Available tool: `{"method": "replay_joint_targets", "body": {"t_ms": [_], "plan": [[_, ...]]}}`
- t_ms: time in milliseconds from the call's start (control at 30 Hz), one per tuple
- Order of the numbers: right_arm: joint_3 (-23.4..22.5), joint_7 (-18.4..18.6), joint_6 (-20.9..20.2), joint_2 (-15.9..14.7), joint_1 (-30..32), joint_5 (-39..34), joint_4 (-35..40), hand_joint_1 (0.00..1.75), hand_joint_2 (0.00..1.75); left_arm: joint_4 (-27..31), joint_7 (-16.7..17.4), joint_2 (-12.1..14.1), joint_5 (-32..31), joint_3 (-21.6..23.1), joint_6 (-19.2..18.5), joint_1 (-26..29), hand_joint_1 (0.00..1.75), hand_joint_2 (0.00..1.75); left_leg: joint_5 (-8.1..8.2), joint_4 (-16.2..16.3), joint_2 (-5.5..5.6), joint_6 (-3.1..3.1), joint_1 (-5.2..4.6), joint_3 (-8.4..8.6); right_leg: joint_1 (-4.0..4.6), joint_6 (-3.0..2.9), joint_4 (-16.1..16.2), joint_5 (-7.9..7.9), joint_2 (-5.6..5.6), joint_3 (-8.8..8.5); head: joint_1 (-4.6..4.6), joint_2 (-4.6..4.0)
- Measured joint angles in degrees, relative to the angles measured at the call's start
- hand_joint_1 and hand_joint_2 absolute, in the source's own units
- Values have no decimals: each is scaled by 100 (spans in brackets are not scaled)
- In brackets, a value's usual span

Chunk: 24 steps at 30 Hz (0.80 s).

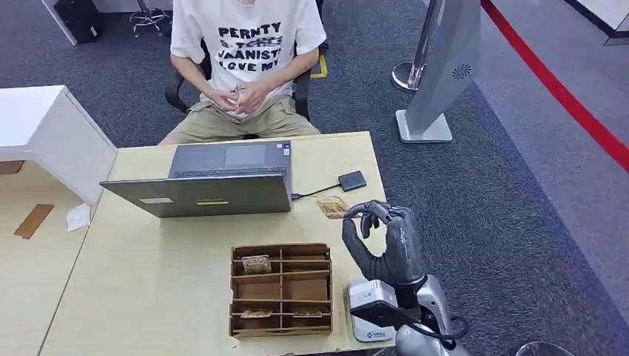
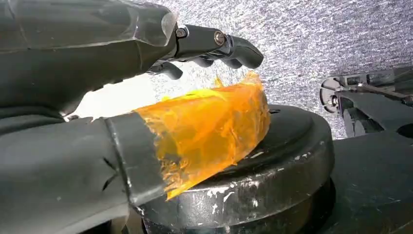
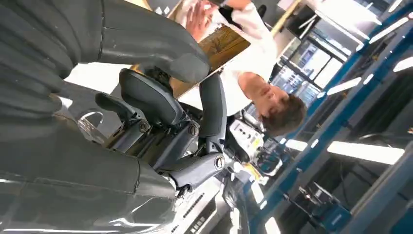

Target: Pass the card to the sensor for recognition and then transmit it.

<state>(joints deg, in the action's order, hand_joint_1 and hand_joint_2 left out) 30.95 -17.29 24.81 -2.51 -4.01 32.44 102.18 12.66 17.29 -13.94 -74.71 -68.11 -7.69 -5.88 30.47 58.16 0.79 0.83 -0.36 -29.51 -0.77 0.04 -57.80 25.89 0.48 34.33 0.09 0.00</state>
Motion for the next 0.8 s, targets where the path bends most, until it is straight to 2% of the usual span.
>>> {"method": "replay_joint_targets", "body": {"t_ms": [167, 267, 533, 800], "plan": [[-2, 17, -65, 9, -207, 63, 39, 175, 175, 0, 4, 0, -111, 68, -4, -3, 0, 0, 0, 0, -1, 0, 0, -1, 0, 0, 0, -1, 0, 0, -2, 0], [11, 123, -147, 66, -494, 112, 30, 175, 175, 0, -35, 4, -199, 149, -151, -16, 0, 0, -2, 0, -1, -1, 0, 0, 0, 0, -1, -1, 1, -1, -2, 0], [79, 533, -330, 229, -1254, 242, -203, 175, 175, 0, -41, 48, -382, 363, -315, -71, 0, 0, -4, 0, 0, -4, 2, 1, 0, -2, -3, -3, 1, -1, 0, 0], [190, 942, -551, 474, -2029, 409, -774, 175, 175, 0, 57, 48, -553, 544, -378, -163, 0, 0, -5, 0, -1, -4, 2, 1, 0, -2, -5, -3, 1, -1, -2, 0]]}}
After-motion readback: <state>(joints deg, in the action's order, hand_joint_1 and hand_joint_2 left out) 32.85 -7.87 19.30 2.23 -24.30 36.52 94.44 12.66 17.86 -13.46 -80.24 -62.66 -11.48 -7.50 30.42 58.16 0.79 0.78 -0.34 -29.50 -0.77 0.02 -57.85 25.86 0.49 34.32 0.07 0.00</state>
